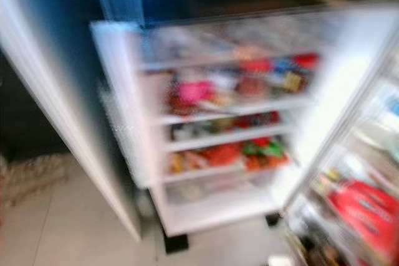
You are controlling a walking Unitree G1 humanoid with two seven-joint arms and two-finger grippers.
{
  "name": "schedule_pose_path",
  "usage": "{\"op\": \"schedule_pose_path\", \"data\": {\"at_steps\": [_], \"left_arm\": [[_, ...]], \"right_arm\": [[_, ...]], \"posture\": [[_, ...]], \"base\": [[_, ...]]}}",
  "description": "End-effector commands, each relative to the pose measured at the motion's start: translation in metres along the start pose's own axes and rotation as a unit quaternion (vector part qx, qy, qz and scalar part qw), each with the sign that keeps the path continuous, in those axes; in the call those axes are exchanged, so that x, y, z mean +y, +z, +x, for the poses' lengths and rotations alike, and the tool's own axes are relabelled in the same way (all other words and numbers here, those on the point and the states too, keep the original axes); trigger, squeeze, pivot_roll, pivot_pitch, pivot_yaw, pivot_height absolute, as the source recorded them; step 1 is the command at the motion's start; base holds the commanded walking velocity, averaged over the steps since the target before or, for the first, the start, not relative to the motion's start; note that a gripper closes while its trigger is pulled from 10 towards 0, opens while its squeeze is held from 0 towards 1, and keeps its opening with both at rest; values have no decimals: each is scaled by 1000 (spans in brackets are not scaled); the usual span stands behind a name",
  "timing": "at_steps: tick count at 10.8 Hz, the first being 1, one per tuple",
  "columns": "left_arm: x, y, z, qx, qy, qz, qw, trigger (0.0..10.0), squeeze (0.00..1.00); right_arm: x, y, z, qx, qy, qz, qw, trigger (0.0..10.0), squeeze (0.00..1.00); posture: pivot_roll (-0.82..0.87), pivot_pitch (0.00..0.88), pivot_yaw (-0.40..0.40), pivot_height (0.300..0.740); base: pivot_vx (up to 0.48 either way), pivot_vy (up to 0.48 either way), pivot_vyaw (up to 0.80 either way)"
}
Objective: Restocking fridge
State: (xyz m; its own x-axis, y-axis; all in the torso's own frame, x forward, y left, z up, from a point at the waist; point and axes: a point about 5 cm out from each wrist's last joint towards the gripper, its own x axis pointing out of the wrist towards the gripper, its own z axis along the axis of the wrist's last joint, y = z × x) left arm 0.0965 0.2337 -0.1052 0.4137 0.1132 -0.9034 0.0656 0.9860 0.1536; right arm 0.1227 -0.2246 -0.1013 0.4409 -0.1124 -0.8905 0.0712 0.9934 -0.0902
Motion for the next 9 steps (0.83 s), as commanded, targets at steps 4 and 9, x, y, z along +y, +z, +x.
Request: {"op": "schedule_pose_path", "data": {"at_steps": [4, 9], "left_arm": [[6, -4, -1, 6, 7, 1, 1000, 10000, 0], [6, -3, -1, 2, 12, -3, 1000, 10000, 0]], "right_arm": [[4, -1, 0, 2, 7, 4, 1000, 10000, 0], [5, 1, 0, -3, 16, -10, 1000, 10000, 0]], "posture": [[-73, 0, 12, 740], [-73, 0, 13, 740]], "base": [[0, -345, -688], [0, 0, 0]]}}
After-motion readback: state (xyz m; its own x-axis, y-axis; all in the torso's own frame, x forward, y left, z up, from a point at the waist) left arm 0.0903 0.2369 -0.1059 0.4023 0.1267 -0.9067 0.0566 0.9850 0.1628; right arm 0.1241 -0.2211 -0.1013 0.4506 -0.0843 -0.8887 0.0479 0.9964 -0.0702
